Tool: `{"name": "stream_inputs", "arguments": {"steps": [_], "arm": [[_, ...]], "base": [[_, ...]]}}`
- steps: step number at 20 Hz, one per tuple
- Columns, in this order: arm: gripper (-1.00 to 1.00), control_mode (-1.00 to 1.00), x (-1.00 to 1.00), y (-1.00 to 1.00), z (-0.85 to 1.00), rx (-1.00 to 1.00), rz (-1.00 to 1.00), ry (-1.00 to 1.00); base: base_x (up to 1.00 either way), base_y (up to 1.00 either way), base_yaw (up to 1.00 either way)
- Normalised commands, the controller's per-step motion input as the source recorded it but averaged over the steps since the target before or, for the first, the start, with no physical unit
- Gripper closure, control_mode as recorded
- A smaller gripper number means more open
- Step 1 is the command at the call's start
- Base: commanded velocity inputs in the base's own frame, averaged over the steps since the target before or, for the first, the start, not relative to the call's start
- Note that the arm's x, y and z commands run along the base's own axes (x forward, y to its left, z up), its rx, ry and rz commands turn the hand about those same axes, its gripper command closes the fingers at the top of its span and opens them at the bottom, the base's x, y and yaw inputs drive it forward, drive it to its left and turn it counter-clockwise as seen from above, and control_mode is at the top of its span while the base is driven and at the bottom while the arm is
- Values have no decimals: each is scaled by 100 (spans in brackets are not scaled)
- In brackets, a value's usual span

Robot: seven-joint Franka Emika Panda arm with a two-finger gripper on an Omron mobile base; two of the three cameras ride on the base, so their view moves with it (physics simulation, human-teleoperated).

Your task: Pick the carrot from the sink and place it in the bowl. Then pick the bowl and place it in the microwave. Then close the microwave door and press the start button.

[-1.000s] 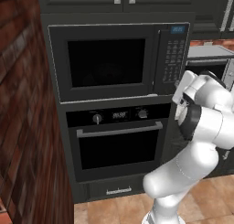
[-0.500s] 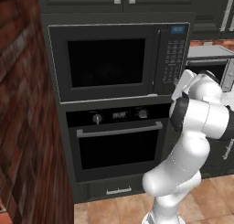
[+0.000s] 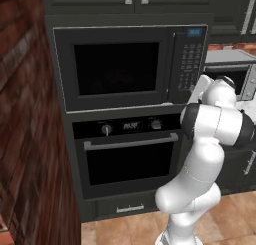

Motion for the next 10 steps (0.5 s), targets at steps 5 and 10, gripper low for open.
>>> {"name": "stream_inputs", "arguments": {"steps": [5,10], "arm": [[100,-100,17,-5,0,0,0,1],[100,-100,0,0,0,0,0,0]], "base": [[0,0,0],[0,0,0]]}}
